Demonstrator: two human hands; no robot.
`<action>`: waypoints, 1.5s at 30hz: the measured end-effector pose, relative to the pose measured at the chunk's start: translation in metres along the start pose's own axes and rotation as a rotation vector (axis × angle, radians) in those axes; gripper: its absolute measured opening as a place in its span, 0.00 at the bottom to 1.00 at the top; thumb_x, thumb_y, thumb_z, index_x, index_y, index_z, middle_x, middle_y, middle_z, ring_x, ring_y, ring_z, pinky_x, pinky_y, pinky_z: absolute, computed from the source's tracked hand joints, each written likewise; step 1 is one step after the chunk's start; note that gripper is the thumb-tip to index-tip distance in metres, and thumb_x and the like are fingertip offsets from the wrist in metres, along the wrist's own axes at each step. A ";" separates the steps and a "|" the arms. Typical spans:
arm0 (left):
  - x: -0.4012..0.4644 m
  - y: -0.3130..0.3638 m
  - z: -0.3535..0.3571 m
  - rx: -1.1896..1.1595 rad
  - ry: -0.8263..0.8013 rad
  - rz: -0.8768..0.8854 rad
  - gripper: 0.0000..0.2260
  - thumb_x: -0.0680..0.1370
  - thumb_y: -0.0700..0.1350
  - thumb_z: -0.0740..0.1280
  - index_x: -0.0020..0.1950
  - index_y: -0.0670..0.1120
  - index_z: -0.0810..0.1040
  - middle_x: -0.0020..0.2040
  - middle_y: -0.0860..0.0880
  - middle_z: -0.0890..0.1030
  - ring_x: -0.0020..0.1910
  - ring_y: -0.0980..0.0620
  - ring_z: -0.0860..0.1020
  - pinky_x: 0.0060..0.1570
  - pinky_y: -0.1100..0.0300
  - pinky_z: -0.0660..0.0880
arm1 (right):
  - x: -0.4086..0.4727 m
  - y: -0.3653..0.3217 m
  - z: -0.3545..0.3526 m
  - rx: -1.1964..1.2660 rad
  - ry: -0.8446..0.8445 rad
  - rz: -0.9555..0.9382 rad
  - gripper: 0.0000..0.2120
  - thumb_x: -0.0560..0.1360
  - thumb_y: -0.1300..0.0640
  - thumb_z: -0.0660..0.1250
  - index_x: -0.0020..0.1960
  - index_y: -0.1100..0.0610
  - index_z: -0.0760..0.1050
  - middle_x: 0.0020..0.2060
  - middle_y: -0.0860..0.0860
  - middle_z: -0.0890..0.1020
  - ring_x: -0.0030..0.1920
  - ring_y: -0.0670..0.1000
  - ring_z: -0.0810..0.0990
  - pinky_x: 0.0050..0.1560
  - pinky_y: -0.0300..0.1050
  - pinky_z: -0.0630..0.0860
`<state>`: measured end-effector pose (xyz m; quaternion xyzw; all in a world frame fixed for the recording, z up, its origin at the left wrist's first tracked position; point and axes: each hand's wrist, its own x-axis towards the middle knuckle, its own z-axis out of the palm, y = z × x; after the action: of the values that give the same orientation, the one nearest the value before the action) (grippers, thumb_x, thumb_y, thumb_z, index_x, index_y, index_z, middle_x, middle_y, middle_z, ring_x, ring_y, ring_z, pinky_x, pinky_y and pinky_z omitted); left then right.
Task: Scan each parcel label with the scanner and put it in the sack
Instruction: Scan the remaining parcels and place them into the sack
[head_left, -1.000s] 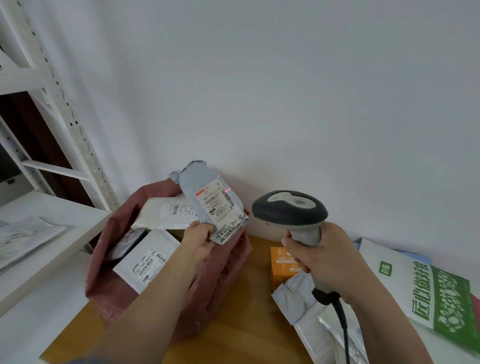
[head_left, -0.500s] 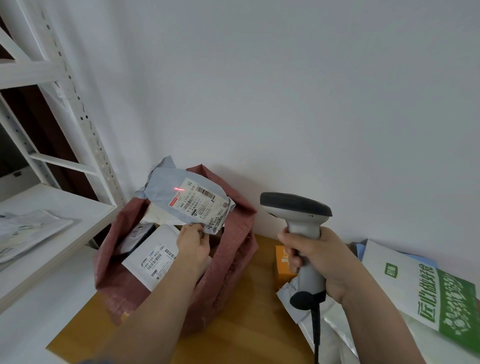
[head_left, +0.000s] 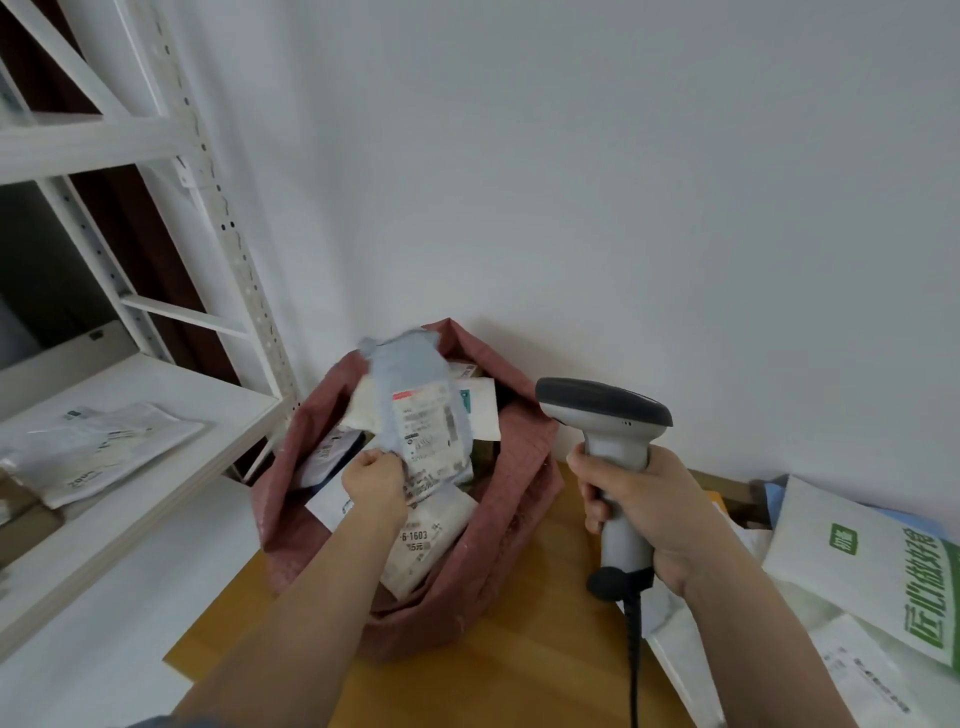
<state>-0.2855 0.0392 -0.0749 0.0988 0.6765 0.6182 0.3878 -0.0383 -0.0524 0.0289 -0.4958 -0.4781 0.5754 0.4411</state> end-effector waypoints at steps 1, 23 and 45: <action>0.004 0.000 -0.003 0.078 0.027 0.045 0.13 0.76 0.33 0.59 0.35 0.46 0.66 0.33 0.48 0.69 0.30 0.51 0.67 0.31 0.58 0.67 | 0.001 0.001 0.004 0.013 0.004 -0.002 0.07 0.74 0.58 0.72 0.38 0.59 0.77 0.28 0.53 0.76 0.25 0.48 0.72 0.33 0.46 0.75; -0.032 -0.013 0.018 0.368 -0.294 0.419 0.06 0.74 0.32 0.65 0.43 0.43 0.76 0.40 0.46 0.78 0.40 0.48 0.78 0.43 0.53 0.77 | -0.008 0.020 -0.015 -0.044 0.175 -0.007 0.01 0.75 0.60 0.70 0.46 0.56 0.79 0.28 0.50 0.80 0.26 0.47 0.74 0.32 0.43 0.76; -0.153 -0.217 0.190 1.011 -0.748 0.023 0.27 0.73 0.41 0.74 0.69 0.45 0.70 0.65 0.44 0.72 0.62 0.45 0.74 0.57 0.56 0.72 | -0.027 0.067 -0.271 0.049 0.365 0.208 0.03 0.76 0.62 0.68 0.49 0.58 0.78 0.31 0.52 0.81 0.26 0.47 0.73 0.31 0.42 0.74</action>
<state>0.0169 0.0429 -0.1993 0.4868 0.7026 0.1497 0.4970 0.2312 -0.0585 -0.0475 -0.6274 -0.3225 0.5300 0.4706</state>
